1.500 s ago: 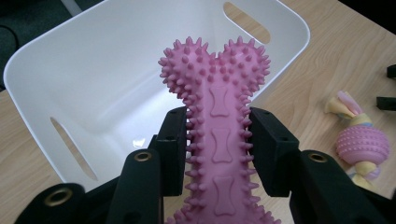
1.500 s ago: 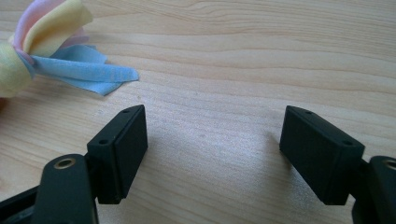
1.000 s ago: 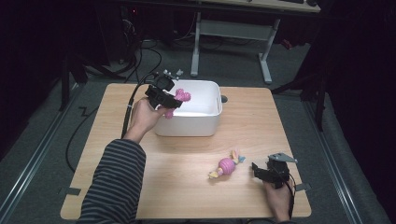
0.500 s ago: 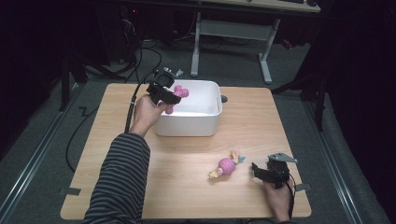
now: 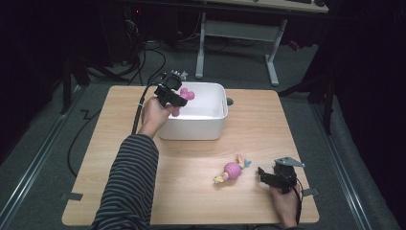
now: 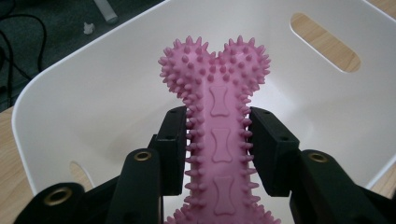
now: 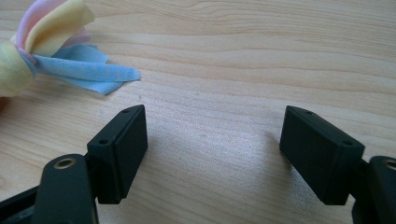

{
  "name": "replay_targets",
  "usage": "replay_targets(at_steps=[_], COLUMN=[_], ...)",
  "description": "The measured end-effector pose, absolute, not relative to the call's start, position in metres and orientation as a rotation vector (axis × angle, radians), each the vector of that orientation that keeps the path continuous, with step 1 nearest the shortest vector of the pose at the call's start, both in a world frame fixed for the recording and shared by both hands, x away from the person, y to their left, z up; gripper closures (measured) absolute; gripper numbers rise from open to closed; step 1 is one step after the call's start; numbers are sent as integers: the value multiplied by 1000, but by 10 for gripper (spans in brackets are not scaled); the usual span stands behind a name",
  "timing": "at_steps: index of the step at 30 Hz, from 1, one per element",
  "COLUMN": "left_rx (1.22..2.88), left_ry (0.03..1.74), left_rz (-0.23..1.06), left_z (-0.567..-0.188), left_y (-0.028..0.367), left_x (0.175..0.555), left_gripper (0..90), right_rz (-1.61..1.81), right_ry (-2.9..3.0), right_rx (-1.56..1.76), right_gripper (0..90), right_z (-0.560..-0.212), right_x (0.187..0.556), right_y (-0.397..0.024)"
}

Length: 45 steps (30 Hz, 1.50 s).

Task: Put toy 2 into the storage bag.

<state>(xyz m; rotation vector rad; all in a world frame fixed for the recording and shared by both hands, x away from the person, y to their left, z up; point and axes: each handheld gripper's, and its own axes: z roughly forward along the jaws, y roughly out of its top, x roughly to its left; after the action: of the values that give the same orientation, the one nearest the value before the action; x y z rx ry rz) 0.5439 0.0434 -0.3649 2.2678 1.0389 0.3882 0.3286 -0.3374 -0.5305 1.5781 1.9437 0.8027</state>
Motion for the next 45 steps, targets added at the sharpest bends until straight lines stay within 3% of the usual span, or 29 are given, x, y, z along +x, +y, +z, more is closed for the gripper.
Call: replay_targets(at_steps=[26, 45], left_rx=[2316, 2198], left_ry=[1071, 1034], left_rz=[355, 430], left_z=[-383, -351], left_y=[41, 65], left_x=[546, 517], left_gripper=[557, 412], right_rz=[803, 804], right_ry=[1945, 1946], right_rx=[1579, 1578], right_gripper=[234, 234], right_z=[-530, -530], right_x=[329, 329], right_y=[-337, -337])
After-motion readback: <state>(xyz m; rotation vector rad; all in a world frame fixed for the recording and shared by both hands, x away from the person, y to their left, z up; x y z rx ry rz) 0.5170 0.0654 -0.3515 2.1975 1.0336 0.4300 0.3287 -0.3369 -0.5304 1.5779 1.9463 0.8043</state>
